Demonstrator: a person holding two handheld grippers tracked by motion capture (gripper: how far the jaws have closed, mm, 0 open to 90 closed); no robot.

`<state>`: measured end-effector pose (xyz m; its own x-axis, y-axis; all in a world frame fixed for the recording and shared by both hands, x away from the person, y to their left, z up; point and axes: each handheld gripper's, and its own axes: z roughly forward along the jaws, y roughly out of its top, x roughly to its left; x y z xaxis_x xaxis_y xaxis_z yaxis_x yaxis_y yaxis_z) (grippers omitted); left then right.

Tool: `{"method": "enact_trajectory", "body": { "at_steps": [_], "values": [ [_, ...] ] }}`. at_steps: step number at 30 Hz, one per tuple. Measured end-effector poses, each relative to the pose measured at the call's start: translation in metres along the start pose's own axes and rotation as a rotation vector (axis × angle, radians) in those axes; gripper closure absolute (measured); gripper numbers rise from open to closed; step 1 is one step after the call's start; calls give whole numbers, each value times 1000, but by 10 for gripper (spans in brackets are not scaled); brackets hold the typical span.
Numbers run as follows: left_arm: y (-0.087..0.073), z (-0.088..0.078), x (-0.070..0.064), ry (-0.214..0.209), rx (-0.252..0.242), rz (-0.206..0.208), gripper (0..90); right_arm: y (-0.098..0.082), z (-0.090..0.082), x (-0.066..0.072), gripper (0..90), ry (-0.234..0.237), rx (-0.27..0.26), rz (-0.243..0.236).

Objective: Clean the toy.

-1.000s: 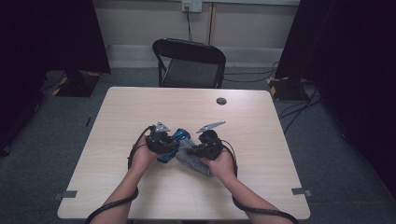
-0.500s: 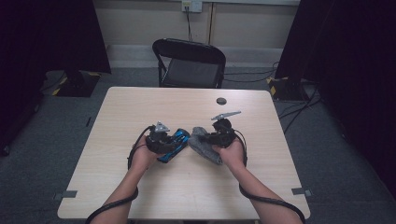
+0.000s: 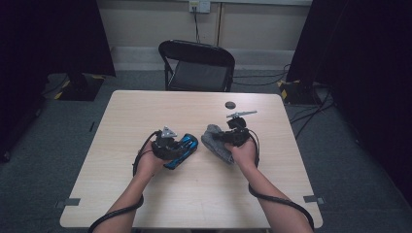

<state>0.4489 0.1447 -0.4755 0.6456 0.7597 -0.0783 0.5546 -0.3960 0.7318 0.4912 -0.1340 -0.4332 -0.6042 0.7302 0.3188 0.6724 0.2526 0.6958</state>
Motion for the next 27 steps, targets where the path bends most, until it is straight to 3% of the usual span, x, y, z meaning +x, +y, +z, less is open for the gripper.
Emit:
{"method": "enact_trajectory", "body": {
  "at_steps": [6, 16, 27],
  "values": [
    [-1, 0, 0, 1, -5, 0, 509, 1, 10, -5, 788, -33, 4, 21],
    [-1, 0, 0, 0, -10, -1, 509, -1, 30, -3, 788, -83, 34, 11],
    [-2, 0, 0, -2, -15, -1, 509, -11, 46, 6, 788, -100, 77, -50]
  ]
}}
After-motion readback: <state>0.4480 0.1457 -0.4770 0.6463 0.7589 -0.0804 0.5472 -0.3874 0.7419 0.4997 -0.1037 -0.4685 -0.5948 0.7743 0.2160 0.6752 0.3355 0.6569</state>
